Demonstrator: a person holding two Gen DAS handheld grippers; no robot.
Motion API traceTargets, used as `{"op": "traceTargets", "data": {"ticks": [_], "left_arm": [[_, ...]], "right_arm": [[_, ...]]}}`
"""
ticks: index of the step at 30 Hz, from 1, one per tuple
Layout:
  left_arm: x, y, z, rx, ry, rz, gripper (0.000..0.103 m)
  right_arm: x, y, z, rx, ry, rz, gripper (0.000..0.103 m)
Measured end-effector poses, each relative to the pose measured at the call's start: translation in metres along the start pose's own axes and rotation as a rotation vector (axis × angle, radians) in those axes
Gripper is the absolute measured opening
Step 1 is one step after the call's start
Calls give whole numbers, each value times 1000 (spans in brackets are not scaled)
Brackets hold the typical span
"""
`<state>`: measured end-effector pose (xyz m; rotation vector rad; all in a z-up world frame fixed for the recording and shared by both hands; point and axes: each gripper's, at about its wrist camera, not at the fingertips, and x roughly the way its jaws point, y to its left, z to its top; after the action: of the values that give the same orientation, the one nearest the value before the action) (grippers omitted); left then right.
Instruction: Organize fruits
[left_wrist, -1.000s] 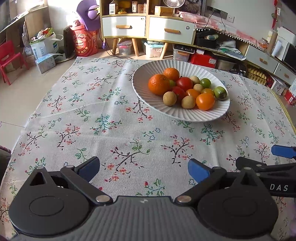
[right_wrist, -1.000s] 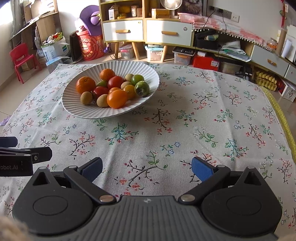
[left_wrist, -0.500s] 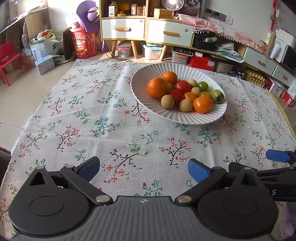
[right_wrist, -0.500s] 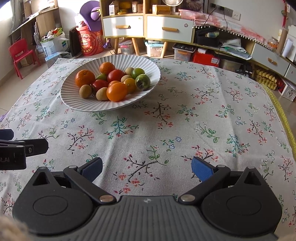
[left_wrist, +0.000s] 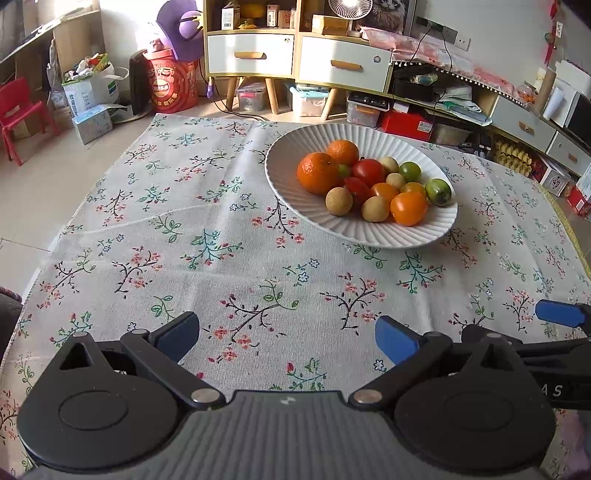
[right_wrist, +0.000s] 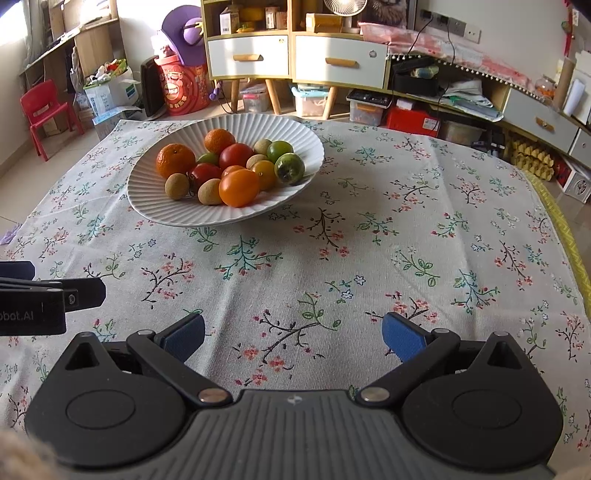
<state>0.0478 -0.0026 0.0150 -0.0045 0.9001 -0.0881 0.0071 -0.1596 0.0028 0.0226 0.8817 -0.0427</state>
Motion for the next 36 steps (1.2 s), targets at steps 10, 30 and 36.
{"op": "traceTargets", "data": {"ticks": [10,30,36], "left_arm": [[0,1,0,-9,3,4,95],[-2,-1,-1,1,-6,10,95],[-2,-2,-2,3,-6,8,95]], "right_arm": [[-8,2,3,4,-29,3,102],[-14,1,8,11,-64,14,102],[-13,-1,8,15,-63,11,102]]}}
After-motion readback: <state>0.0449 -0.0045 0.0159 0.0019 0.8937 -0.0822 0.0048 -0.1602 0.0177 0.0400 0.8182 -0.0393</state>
